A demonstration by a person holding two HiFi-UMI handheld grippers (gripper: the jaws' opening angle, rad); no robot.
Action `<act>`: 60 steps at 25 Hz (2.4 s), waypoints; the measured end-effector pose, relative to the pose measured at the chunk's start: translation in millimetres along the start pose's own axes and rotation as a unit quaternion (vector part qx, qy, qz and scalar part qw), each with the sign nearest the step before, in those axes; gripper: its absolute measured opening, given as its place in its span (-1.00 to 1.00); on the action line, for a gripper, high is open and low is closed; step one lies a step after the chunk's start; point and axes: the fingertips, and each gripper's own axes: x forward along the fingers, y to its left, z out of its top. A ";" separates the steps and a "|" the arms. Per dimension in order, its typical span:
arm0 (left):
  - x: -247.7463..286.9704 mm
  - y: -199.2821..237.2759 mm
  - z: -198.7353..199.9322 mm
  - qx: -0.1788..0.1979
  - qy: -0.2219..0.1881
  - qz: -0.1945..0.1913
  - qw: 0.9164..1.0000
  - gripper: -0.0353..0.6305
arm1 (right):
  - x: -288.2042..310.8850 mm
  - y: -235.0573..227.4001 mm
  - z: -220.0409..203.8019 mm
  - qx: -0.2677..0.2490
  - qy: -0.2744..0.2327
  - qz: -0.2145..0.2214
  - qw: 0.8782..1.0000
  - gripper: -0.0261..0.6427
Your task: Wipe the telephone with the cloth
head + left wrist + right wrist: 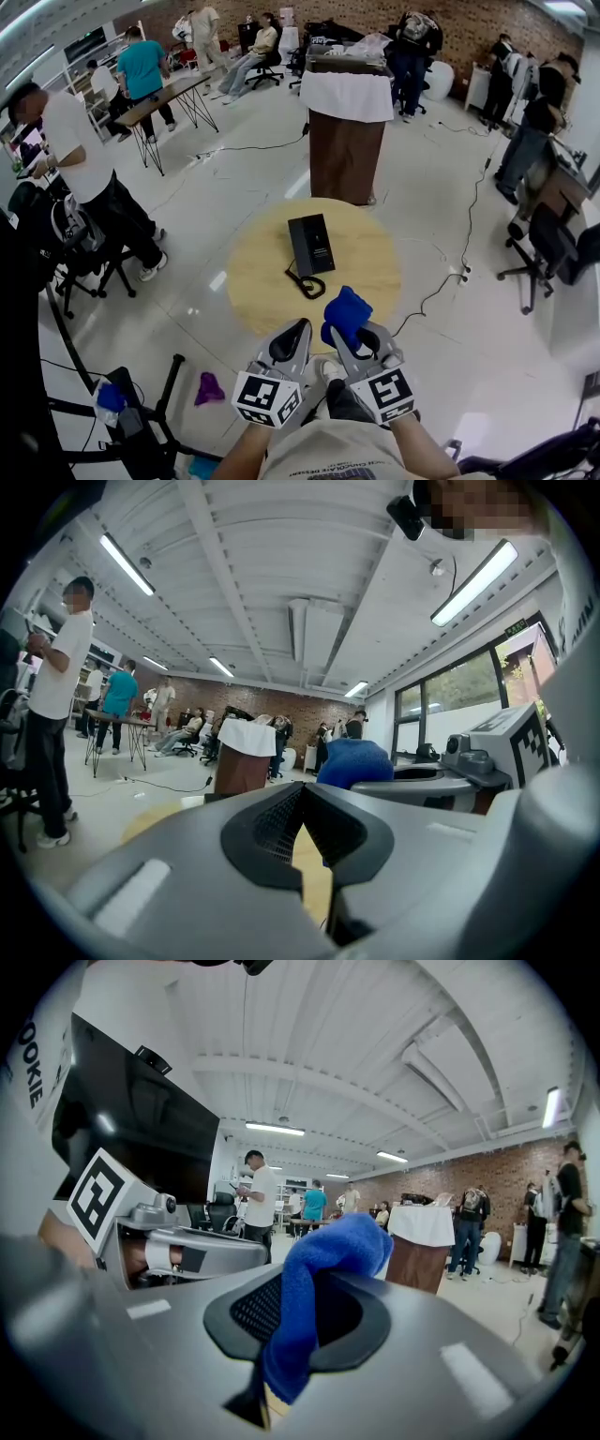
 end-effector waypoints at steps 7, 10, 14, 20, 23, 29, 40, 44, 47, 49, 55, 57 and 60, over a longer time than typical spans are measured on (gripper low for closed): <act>25.4 14.6 -3.0 -0.005 0.010 -0.003 1.000 -0.89 | 19.5 -14.8 -6.8 0.005 0.009 0.003 1.000 -0.74; 35.8 24.3 -3.2 -0.008 0.014 -0.001 1.000 -0.89 | 30.3 -21.2 -6.7 0.006 0.015 0.004 1.000 -0.74; 51.1 36.8 -5.4 -0.013 0.021 0.001 1.000 -0.89 | 46.3 -32.0 -9.4 0.002 0.009 0.006 1.000 -0.74; 76.9 50.8 -4.4 -0.015 0.026 0.001 1.000 -0.89 | 65.2 -49.8 -7.1 0.004 0.020 0.006 1.000 -0.74; 89.7 58.5 -3.5 -0.016 0.029 0.003 0.999 -0.89 | 75.6 -59.1 -4.0 0.002 0.019 0.009 1.000 -0.74; 112.9 74.5 -3.4 -0.022 0.033 0.009 0.999 -0.89 | 96.1 -75.5 -0.5 -0.002 0.015 0.021 1.000 -0.74; 141.6 106.8 -21.2 -0.057 0.055 0.022 0.997 -0.89 | 126.6 -97.6 -2.2 0.002 0.018 0.040 0.999 -0.74; 149.6 122.7 -32.3 -0.080 0.066 0.026 0.994 -0.88 | 136.1 -101.1 -5.1 0.005 0.025 0.049 0.998 -0.74; 156.3 136.3 -42.8 -0.096 0.075 0.029 0.992 -0.82 | 144.5 -104.9 -8.9 0.006 0.031 0.053 0.998 -0.74; 161.5 144.9 -50.8 -0.105 0.083 0.030 0.991 -0.82 | 150.4 -109.4 -12.7 0.006 0.030 0.055 0.998 -0.74; 178.6 175.9 -78.7 -0.152 0.102 0.023 0.983 -0.71 | 167.4 -121.4 -21.3 0.012 0.036 0.061 0.997 -0.74; 184.8 187.4 -88.5 -0.164 0.109 0.025 0.980 -0.71 | 172.2 -124.4 -23.8 0.017 0.045 0.064 0.997 -0.74; 194.6 199.6 -104.1 -0.184 0.124 0.015 0.975 -0.61 | 179.3 -128.9 -29.6 0.019 0.052 0.068 0.996 -0.74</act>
